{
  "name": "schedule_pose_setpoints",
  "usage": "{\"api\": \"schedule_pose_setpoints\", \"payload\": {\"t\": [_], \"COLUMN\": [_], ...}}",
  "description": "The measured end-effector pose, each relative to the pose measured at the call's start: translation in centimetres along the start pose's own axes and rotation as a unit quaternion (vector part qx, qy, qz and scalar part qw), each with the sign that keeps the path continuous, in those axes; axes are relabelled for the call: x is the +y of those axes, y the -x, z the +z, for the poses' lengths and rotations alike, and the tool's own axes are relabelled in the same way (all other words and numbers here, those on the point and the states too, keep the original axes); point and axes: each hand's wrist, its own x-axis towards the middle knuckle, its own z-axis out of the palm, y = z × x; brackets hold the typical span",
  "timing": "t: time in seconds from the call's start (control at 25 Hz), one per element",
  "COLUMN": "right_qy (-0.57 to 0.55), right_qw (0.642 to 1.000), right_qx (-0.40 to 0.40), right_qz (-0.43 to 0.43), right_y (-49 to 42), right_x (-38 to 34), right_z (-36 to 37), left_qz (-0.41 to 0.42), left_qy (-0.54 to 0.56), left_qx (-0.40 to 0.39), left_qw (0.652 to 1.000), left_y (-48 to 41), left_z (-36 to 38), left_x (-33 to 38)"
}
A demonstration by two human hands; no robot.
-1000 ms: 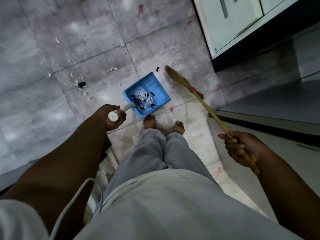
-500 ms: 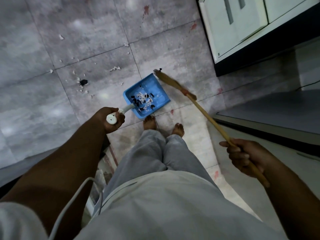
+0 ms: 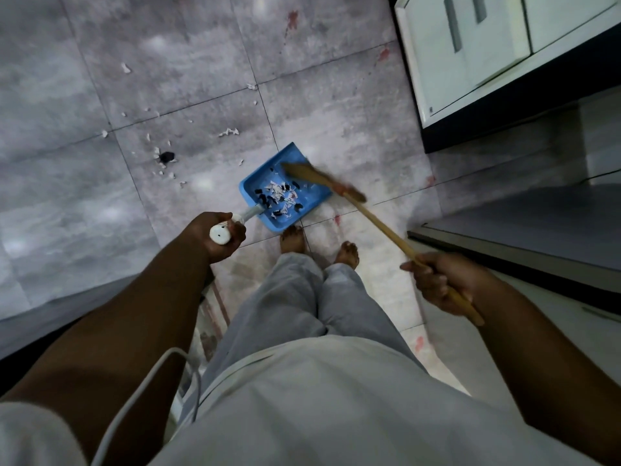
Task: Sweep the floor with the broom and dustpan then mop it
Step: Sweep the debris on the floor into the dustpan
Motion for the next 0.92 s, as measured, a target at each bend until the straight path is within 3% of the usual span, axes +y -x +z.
{"api": "schedule_pose_setpoints", "payload": {"t": [0.2, 0.52, 0.76, 0.92], "right_qy": [-0.019, -0.004, -0.018, -0.018], "right_qw": [1.0, 0.999, 0.999, 0.999], "right_qx": [0.009, 0.04, 0.023, 0.04], "right_qz": [0.008, 0.013, 0.032, 0.009], "right_y": [4.1, 0.3, 4.5, 6.9], "right_x": [3.1, 2.5, 6.4, 5.3], "right_z": [-3.8, 0.1, -2.1, -3.0], "left_qz": [-0.014, -0.005, -0.001, 0.004], "left_qy": [0.001, 0.016, 0.013, 0.031], "left_qx": [-0.001, 0.001, 0.0, -0.016], "left_qw": [1.0, 1.0, 1.0, 0.999], "left_y": [0.0, 0.0, 0.5, 1.0], "left_z": [-0.7, -0.2, -0.3, 0.0], "left_x": [0.4, -0.4, -0.4, -0.3]}}
